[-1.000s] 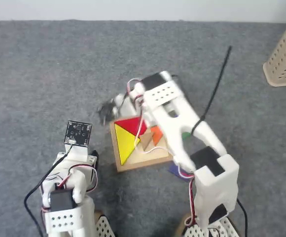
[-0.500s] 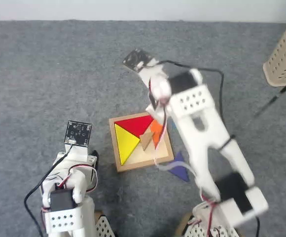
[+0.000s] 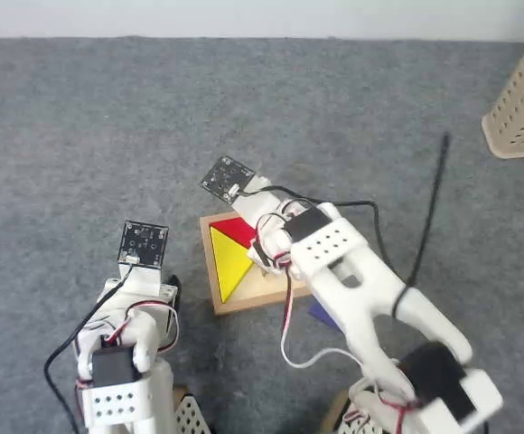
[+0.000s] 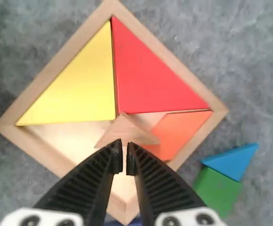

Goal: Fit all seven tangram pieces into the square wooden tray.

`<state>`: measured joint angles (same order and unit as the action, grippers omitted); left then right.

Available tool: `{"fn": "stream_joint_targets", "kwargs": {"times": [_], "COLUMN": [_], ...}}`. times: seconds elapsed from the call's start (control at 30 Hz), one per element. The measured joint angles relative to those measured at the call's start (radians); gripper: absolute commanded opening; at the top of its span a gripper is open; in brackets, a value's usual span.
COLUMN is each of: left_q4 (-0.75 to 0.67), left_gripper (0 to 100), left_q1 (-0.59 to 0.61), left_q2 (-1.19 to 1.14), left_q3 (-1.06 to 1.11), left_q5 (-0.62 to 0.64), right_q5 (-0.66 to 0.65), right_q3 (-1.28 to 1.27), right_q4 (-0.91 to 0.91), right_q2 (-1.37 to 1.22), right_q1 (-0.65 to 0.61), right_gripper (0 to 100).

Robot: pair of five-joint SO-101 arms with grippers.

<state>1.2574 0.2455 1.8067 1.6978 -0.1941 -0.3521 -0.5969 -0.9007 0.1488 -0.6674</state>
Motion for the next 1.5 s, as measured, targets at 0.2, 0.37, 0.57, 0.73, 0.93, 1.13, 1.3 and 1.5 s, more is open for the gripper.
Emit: {"fn": "stream_joint_targets", "kwargs": {"times": [0.2, 0.37, 0.57, 0.73, 0.93, 1.13, 1.3, 1.5], "left_q4": [0.0, 0.0, 0.0, 0.0, 0.0, 0.0, 0.0, 0.0], "left_gripper": [17, 17, 17, 17, 17, 17, 17, 17], "left_q1": [0.0, 0.0, 0.0, 0.0, 0.0, 0.0, 0.0, 0.0], "left_q2": [0.0, 0.0, 0.0, 0.0, 0.0, 0.0, 0.0, 0.0], "left_q3": [0.0, 0.0, 0.0, 0.0, 0.0, 0.0, 0.0, 0.0], "left_q5": [0.0, 0.0, 0.0, 0.0, 0.0, 0.0, 0.0, 0.0], "right_q5": [0.0, 0.0, 0.0, 0.0, 0.006, 0.057, 0.068, 0.069], "right_q3": [0.014, 0.068, 0.126, 0.129, 0.129, 0.044, 0.041, 0.041], "right_q4": [0.023, 0.023, 0.023, 0.02, -0.009, 0.12, 0.147, 0.132], "right_q2": [-0.115, -0.184, -0.235, -0.232, -0.138, -0.1, -0.115, -0.127], "right_q1": [-0.002, 0.003, 0.005, 0.005, 0.002, 0.0, -0.023, -0.021], "right_gripper": [0.6, 0.6, 0.6, 0.6, 0.6, 0.6, 0.6, 0.6]}}
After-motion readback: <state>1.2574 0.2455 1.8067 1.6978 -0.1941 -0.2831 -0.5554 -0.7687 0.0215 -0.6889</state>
